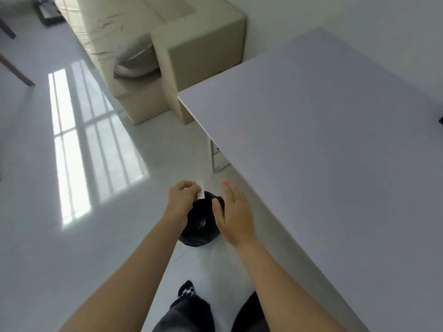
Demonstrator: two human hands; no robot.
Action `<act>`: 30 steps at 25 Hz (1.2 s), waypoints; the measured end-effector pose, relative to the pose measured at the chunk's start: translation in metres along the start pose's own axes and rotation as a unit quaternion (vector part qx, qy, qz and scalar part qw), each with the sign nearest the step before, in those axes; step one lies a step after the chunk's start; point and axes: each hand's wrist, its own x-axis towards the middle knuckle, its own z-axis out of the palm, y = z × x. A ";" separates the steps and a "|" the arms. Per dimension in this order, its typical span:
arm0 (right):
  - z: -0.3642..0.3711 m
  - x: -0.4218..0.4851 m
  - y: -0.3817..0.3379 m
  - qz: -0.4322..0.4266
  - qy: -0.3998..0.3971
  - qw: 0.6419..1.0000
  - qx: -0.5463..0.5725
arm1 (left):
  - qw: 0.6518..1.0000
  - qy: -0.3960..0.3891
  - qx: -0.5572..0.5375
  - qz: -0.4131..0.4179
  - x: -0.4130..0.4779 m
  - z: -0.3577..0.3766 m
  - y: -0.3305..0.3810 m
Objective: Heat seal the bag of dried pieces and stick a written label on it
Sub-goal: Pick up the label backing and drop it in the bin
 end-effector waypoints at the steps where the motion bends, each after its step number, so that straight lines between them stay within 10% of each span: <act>1: 0.018 -0.002 -0.005 -0.002 -0.022 1.000 -0.007 | 1.000 0.001 0.015 -0.012 0.010 -0.014 -0.010; 18: 0.350 0.007 0.219 0.097 -0.218 0.956 -0.173 | 0.966 0.066 0.246 -0.043 0.311 -0.010 -0.310; 30: 0.437 -0.008 0.291 0.096 -0.152 0.967 -0.178 | 0.962 0.072 0.257 -0.051 0.393 0.020 -0.391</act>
